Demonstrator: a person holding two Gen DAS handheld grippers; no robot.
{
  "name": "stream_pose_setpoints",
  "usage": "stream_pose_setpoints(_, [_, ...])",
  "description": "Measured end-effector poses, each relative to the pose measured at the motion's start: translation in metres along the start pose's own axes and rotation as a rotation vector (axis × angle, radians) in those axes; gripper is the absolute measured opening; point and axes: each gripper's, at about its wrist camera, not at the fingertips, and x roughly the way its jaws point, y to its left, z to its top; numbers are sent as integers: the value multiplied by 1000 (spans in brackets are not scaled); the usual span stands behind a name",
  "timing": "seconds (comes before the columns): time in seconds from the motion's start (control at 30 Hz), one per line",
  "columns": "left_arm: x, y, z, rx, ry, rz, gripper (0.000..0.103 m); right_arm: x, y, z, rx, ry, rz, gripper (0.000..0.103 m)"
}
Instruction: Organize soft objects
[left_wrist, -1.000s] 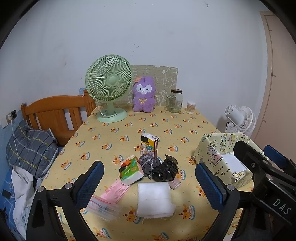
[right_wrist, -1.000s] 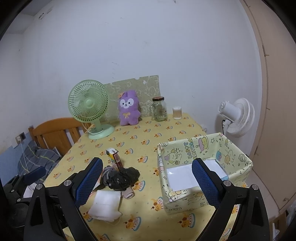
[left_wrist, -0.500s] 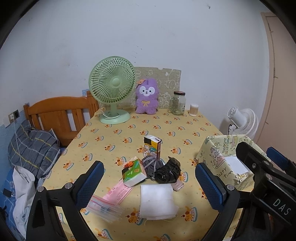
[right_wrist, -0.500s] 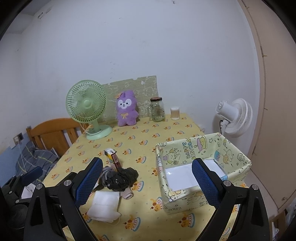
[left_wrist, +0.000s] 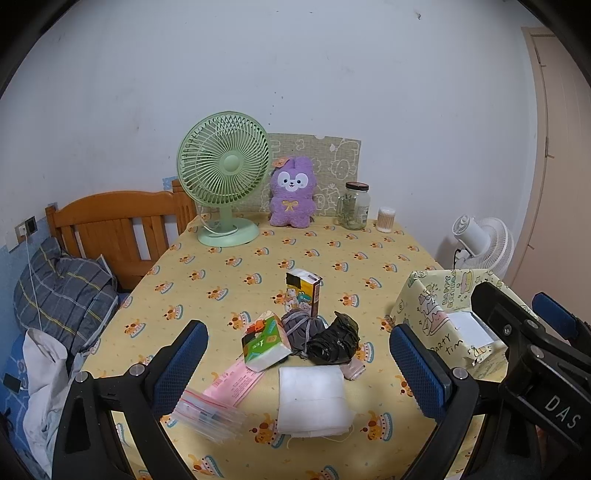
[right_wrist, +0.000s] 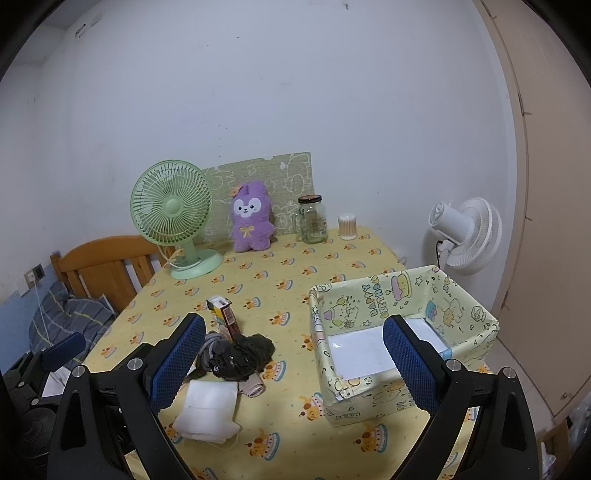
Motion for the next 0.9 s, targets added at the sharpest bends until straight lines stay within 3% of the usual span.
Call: stream_pose_setpoints(0.9, [-1, 13, -9, -6, -6, 7, 96, 4, 19, -9, 3, 21, 35, 98])
